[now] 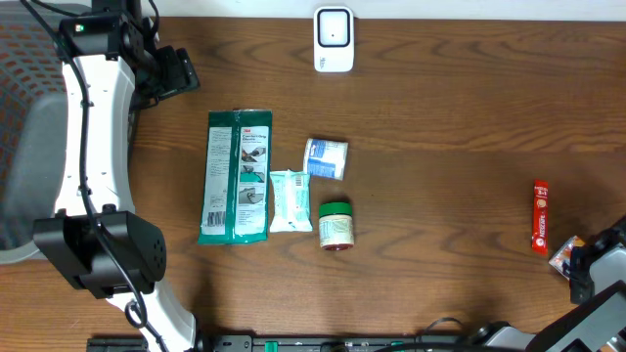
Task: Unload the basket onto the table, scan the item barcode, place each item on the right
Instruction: 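Lower the red stick beside the orange pack and open the right gripper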
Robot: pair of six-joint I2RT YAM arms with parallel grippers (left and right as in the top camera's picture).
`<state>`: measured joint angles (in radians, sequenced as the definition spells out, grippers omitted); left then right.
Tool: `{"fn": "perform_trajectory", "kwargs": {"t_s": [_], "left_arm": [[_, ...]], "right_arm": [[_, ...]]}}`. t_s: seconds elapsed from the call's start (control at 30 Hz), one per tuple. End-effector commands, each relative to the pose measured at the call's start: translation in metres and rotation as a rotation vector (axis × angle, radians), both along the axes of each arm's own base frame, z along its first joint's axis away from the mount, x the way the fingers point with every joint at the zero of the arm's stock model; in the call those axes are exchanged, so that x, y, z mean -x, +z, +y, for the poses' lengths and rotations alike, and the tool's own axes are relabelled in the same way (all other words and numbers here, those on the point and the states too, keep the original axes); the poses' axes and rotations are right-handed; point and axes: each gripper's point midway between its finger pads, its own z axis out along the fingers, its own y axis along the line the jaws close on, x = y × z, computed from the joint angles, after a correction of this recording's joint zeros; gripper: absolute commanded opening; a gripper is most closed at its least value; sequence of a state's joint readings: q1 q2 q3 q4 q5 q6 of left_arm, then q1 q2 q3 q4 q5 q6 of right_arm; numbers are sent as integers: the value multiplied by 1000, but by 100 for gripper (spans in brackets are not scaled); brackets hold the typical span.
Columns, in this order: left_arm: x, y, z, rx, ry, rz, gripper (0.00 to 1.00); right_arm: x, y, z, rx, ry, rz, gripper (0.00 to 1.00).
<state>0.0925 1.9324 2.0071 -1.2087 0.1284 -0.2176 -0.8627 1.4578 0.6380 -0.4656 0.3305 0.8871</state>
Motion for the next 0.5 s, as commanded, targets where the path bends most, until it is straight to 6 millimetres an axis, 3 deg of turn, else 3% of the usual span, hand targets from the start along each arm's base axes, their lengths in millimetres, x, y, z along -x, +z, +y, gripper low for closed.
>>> {"fn": "perform_trajectory", "kwargs": {"t_s": [0.0,0.23,0.37,0.47], "left_arm": [[6,11,2,-2,17,-20,85],[6,11,2,-2,17,-20,85],[6,11,2,-2,17,-20,85],[6,11,2,-2,17,-21,84]], "right_arm": [[-12,-13,14,-89,103,-54,1],[-45,-12,19,-133,163,-216,1],[-74,-1,11,-84,318,-311,1],[-79,2,8,-66,340,-327,1]]}}
